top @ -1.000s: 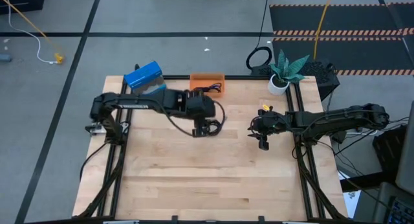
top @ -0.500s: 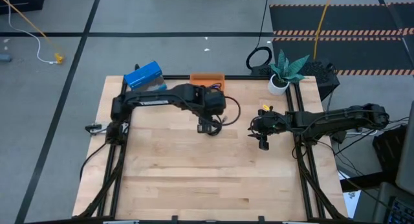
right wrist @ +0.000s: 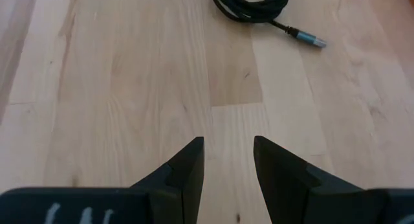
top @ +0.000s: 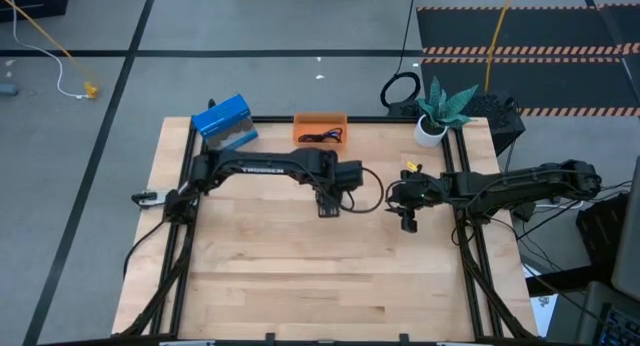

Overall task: Pick and place USB-C Cables
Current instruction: Put the black charger cable into the orange bin

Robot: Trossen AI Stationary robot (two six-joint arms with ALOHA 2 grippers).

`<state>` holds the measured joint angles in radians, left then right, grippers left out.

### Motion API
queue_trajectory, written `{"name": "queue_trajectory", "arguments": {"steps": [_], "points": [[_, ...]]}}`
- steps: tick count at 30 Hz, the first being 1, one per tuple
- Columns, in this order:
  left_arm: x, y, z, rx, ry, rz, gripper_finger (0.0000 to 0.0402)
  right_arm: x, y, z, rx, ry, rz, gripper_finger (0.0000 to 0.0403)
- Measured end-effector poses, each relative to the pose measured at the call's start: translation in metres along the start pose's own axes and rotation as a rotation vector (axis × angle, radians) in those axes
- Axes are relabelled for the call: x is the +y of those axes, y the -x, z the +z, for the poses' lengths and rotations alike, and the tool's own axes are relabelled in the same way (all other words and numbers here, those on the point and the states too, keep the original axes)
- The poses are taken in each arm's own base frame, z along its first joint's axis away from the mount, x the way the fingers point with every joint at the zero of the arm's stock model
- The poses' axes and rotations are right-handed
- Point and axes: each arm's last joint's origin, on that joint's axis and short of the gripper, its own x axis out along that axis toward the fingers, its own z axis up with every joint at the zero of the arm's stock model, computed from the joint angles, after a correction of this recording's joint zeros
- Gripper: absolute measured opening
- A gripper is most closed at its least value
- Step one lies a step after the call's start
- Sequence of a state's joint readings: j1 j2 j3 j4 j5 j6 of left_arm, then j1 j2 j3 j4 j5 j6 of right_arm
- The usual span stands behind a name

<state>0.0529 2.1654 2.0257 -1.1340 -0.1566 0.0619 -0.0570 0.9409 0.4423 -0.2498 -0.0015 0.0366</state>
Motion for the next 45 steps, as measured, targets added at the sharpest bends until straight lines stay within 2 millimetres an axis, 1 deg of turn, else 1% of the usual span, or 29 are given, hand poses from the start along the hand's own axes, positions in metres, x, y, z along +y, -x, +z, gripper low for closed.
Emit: {"name": "queue_trajectory", "arguments": {"steps": [5,10,13,19,28,35,39,45], "points": [[-0.007,-0.015,-0.003,-0.01,0.048,-0.004,0.0175,0.0,0.0,-0.003,0.034,-0.008,0.0,0.0128],[-0.011,-0.033,-0.011,0.018,0.079,-0.007,0.0175,0.0,0.0,-0.004,0.042,-0.008,0.0,0.0128],[-0.014,-0.047,-0.017,0.027,0.086,-0.043,0.0175,0.0,0.0,-0.004,0.041,-0.007,0.001,0.0128],[-0.018,-0.065,-0.027,0.035,0.1,-0.052,0.0175,0.0,0.0,-0.004,0.04,-0.008,0.001,0.0128],[-0.021,-0.083,-0.034,0.009,0.113,-0.057,0.0175,0.0,0.0,-0.004,0.039,-0.007,0.0,0.0128],[-0.022,-0.091,-0.038,-0.005,0.108,-0.085,0.0175,0.0,0.0,-0.004,0.039,-0.008,-0.001,0.0128],[-0.019,-0.1,-0.044,-0.003,0.122,-0.087,0.0175,0.0,0.0,-0.004,0.039,-0.008,-0.001,0.0128],[-0.018,-0.101,-0.045,-0.007,0.128,-0.084,0.0175,0.0,0.0,-0.004,0.039,-0.015,-0.001,0.0128]]}}
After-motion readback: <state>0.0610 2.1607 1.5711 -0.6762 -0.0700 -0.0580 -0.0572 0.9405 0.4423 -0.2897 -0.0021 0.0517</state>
